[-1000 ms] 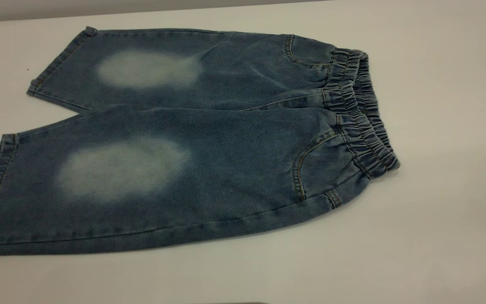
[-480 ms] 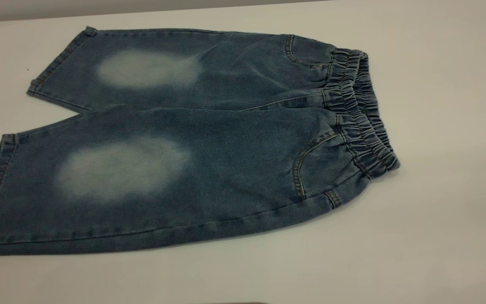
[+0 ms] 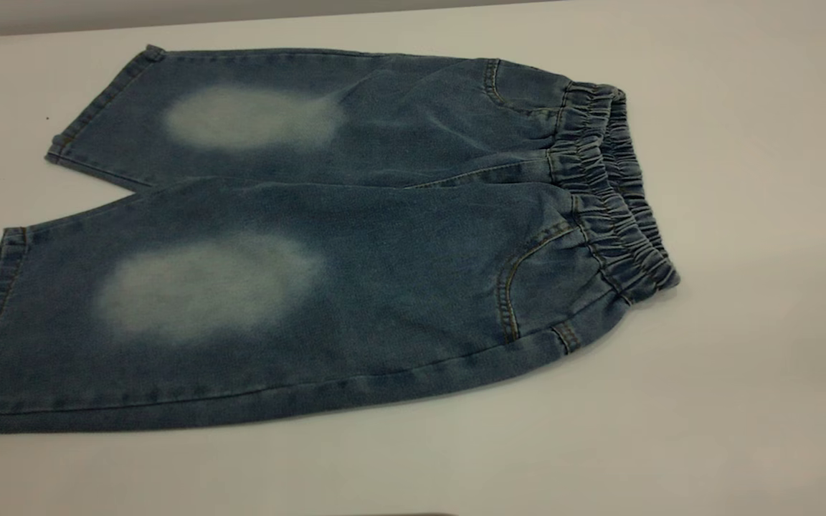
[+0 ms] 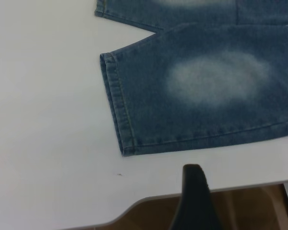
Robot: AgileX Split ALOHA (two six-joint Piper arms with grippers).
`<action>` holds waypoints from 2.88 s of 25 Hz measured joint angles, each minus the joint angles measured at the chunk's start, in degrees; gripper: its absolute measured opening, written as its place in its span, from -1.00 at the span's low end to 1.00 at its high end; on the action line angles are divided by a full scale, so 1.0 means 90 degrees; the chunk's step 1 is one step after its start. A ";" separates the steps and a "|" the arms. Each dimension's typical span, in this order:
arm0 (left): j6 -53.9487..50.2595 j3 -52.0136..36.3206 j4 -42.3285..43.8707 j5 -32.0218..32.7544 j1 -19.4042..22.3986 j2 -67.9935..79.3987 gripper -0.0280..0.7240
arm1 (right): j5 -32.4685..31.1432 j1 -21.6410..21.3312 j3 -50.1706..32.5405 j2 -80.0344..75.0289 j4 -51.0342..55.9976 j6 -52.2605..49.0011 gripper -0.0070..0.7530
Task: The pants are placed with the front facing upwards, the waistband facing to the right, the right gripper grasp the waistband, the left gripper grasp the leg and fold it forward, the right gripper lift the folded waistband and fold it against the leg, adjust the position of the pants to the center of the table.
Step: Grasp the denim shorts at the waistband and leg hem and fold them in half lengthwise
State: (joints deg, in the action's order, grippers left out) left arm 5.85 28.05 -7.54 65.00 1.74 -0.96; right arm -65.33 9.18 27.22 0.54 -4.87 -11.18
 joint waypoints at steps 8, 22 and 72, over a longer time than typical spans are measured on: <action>0.0006 0.0000 0.0000 0.0000 0.0000 0.0000 0.30 | 0.0000 0.0000 0.0000 0.0000 0.0000 0.0000 0.13; 0.0006 0.0000 0.0000 0.0000 0.0000 0.0000 0.30 | 0.0012 0.0000 0.0000 0.0000 0.0000 0.0000 0.13; 0.4407 0.1520 -0.3326 -0.3779 -0.1083 0.9346 0.60 | 0.3303 0.0000 0.0917 -1.2525 1.1268 0.9331 0.47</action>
State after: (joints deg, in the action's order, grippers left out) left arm 45.51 41.72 -37.48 30.99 -8.01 83.15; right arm -35.60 9.18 35.48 -112.18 96.54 72.80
